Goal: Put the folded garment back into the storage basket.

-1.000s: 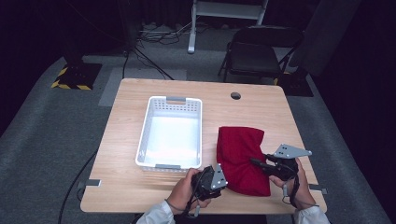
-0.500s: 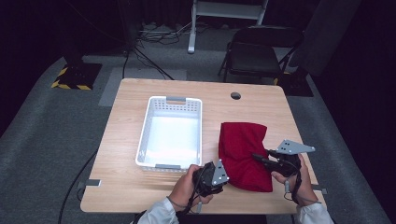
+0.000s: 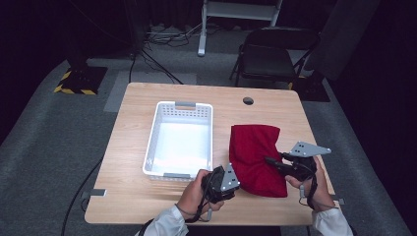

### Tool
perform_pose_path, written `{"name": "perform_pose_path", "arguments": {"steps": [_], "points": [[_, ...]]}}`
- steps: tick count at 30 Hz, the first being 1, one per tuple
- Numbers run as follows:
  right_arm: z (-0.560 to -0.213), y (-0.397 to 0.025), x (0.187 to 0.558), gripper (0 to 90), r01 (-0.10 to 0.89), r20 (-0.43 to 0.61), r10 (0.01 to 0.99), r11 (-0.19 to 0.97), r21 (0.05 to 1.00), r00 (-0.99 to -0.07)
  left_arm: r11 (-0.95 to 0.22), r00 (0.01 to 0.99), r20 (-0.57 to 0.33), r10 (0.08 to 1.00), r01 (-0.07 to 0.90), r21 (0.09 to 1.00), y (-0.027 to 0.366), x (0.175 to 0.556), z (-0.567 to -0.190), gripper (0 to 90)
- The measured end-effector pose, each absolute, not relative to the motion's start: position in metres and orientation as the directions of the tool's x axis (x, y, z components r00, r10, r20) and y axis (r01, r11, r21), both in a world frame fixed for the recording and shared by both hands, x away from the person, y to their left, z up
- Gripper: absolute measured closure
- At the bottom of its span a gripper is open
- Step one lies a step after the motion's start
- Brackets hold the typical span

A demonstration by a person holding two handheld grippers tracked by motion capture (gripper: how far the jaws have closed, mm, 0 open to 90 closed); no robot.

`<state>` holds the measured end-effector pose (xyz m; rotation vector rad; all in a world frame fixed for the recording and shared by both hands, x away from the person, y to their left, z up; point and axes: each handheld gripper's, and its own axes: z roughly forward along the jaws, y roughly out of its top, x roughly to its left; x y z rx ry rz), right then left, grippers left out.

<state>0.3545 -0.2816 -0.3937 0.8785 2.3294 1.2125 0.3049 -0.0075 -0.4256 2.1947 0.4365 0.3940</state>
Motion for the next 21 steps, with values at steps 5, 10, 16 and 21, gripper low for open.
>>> {"name": "perform_pose_path", "arguments": {"steps": [5, 10, 16, 21], "points": [[-0.39, -0.279, 0.357, 67.6, 0.349, -0.041, 0.673, 0.434, 0.83, -0.739, -0.581, 0.886, 0.135, 0.444, 0.169, 0.796, -0.005, 0.306, -0.421, 67.7], [-0.386, -0.277, 0.359, 67.6, 0.347, -0.038, 0.673, 0.427, 0.835, -0.738, -0.567, 0.881, 0.138, 0.452, 0.164, 0.807, -0.001, 0.308, -0.416, 67.7], [-0.381, -0.271, 0.363, 67.6, 0.339, -0.041, 0.67, 0.426, 0.839, -0.741, -0.563, 0.87, 0.147, 0.47, 0.167, 0.809, 0.005, 0.309, -0.41, 67.7], [-0.378, -0.266, 0.366, 67.6, 0.335, -0.039, 0.666, 0.423, 0.842, -0.745, -0.557, 0.864, 0.153, 0.479, 0.165, 0.814, 0.01, 0.311, -0.407, 67.7]]}}
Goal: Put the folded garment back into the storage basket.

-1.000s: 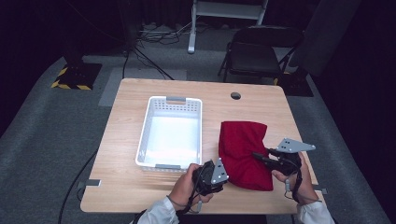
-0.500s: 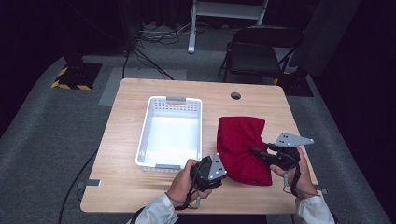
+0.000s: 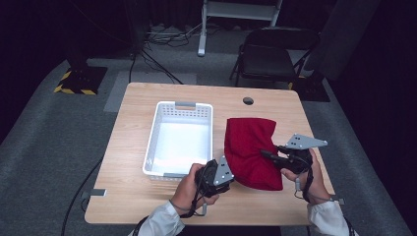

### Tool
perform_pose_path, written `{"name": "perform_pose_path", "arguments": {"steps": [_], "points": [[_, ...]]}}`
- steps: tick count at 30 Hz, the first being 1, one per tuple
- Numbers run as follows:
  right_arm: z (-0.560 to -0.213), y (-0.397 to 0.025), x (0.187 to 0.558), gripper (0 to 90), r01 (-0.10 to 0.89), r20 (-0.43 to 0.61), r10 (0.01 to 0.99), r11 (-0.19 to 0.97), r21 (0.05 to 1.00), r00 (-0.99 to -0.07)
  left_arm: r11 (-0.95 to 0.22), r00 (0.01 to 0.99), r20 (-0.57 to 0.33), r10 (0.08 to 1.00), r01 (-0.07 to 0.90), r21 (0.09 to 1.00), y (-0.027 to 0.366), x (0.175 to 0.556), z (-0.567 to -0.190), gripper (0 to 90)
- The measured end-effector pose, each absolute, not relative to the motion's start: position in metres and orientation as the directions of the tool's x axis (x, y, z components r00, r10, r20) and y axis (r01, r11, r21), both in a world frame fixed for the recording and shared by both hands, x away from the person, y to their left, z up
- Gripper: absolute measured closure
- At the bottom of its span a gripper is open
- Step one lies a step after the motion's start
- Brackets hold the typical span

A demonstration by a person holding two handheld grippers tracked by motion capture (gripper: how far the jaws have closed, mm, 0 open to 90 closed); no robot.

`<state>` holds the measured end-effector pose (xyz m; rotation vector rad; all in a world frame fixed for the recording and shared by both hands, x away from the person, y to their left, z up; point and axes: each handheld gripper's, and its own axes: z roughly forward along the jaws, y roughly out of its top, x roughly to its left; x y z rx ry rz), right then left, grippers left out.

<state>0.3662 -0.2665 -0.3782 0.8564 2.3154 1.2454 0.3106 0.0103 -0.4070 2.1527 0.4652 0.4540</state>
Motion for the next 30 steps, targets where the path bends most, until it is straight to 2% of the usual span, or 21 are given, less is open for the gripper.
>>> {"name": "perform_pose_path", "arguments": {"steps": [30], "points": [[-0.37, -0.225, 0.386, 67.5, 0.32, -0.027, 0.63, 0.43, 0.844, -0.776, -0.531, 0.82, 0.162, 0.55, 0.193, 0.825, 0.049, 0.312, -0.4, 68.0]]}}
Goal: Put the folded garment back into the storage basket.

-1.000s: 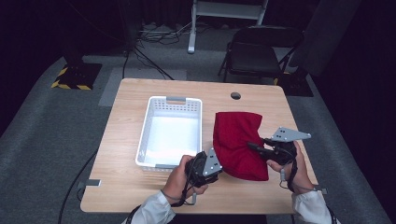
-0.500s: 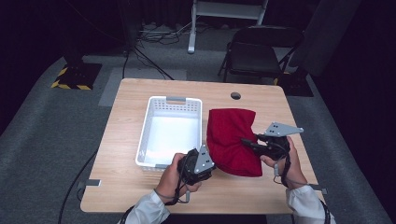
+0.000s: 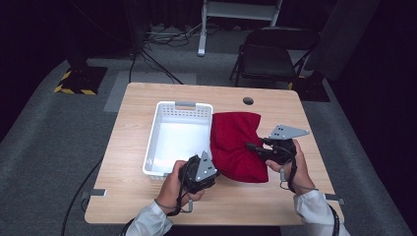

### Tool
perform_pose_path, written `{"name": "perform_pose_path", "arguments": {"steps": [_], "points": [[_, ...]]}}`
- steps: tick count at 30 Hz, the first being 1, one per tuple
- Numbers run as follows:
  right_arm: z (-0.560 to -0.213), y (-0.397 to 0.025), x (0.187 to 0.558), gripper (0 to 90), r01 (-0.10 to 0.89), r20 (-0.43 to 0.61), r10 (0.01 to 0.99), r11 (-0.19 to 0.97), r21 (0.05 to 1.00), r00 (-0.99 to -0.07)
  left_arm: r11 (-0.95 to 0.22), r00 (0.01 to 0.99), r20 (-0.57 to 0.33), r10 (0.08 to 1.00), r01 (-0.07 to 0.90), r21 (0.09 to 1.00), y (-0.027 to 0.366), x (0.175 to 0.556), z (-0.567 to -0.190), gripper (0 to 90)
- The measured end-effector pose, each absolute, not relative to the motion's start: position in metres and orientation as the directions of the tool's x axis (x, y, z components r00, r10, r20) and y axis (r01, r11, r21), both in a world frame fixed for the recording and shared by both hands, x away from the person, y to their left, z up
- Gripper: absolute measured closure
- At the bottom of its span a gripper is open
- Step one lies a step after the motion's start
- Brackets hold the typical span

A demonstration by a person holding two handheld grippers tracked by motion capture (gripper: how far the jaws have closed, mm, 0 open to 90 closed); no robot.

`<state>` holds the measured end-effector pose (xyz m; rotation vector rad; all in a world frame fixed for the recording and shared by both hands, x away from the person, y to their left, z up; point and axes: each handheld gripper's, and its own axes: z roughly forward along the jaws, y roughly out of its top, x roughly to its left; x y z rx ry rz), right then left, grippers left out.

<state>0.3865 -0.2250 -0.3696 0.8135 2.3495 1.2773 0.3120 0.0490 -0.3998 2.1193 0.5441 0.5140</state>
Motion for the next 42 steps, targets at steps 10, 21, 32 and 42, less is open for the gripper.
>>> {"name": "perform_pose_path", "arguments": {"steps": [10, 21, 32, 42], "points": [[-0.367, -0.211, 0.393, 67.5, 0.316, -0.033, 0.624, 0.441, 0.84, -0.781, -0.519, 0.801, 0.16, 0.576, 0.208, 0.829, 0.06, 0.315, -0.399, 68.1], [-0.363, -0.189, 0.403, 67.5, 0.308, -0.042, 0.611, 0.456, 0.835, -0.791, -0.497, 0.773, 0.152, 0.616, 0.232, 0.836, 0.077, 0.317, -0.398, 68.1], [-0.361, -0.171, 0.41, 67.5, 0.303, -0.048, 0.599, 0.47, 0.829, -0.799, -0.478, 0.747, 0.15, 0.647, 0.245, 0.843, 0.09, 0.319, -0.398, 68.1], [-0.362, -0.154, 0.415, 67.5, 0.293, -0.058, 0.58, 0.491, 0.82, -0.812, -0.476, 0.732, 0.15, 0.664, 0.259, 0.84, 0.104, 0.318, -0.4, 68.3]]}}
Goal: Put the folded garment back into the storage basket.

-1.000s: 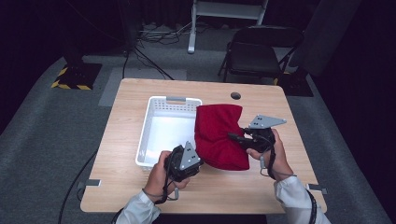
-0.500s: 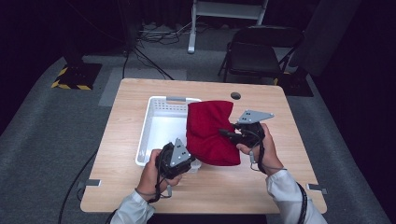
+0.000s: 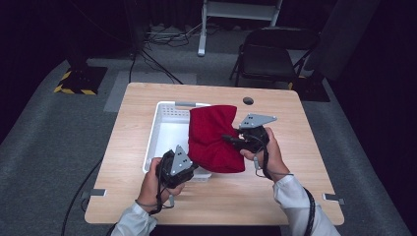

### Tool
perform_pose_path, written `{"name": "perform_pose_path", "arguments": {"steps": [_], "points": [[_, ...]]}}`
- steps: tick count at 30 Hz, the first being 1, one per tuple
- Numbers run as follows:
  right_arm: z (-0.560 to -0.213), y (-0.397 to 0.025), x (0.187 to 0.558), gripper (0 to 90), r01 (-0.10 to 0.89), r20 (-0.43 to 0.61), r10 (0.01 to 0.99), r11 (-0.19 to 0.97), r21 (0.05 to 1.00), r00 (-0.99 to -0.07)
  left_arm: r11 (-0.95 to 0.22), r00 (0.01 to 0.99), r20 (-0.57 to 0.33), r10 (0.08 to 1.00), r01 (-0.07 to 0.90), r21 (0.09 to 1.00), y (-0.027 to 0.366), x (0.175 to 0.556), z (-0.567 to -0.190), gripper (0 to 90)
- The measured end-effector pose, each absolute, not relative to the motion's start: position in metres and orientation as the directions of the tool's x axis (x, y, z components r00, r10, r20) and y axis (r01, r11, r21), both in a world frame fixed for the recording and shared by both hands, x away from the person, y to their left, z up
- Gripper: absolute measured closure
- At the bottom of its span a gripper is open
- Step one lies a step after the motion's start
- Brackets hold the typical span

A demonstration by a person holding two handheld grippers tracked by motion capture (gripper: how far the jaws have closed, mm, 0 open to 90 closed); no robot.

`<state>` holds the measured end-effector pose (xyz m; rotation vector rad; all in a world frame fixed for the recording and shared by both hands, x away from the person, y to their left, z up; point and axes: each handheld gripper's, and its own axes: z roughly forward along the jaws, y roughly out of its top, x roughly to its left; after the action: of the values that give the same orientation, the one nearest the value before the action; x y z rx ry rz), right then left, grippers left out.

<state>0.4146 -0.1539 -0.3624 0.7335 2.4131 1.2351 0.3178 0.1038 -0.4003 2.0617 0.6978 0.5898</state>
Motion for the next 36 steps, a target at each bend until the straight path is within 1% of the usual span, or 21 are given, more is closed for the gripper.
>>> {"name": "perform_pose_path", "arguments": {"steps": [12, 36], "points": [[-0.363, -0.128, 0.42, 67.5, 0.273, -0.077, 0.561, 0.514, 0.813, -0.824, -0.47, 0.705, 0.15, 0.694, 0.284, 0.836, 0.121, 0.319, -0.404, 68.4], [-0.381, -0.091, 0.435, 67.4, 0.284, -0.059, 0.541, 0.527, 0.801, -0.839, -0.466, 0.648, 0.152, 0.746, 0.345, 0.815, 0.148, 0.323, -0.416, 68.3]]}}
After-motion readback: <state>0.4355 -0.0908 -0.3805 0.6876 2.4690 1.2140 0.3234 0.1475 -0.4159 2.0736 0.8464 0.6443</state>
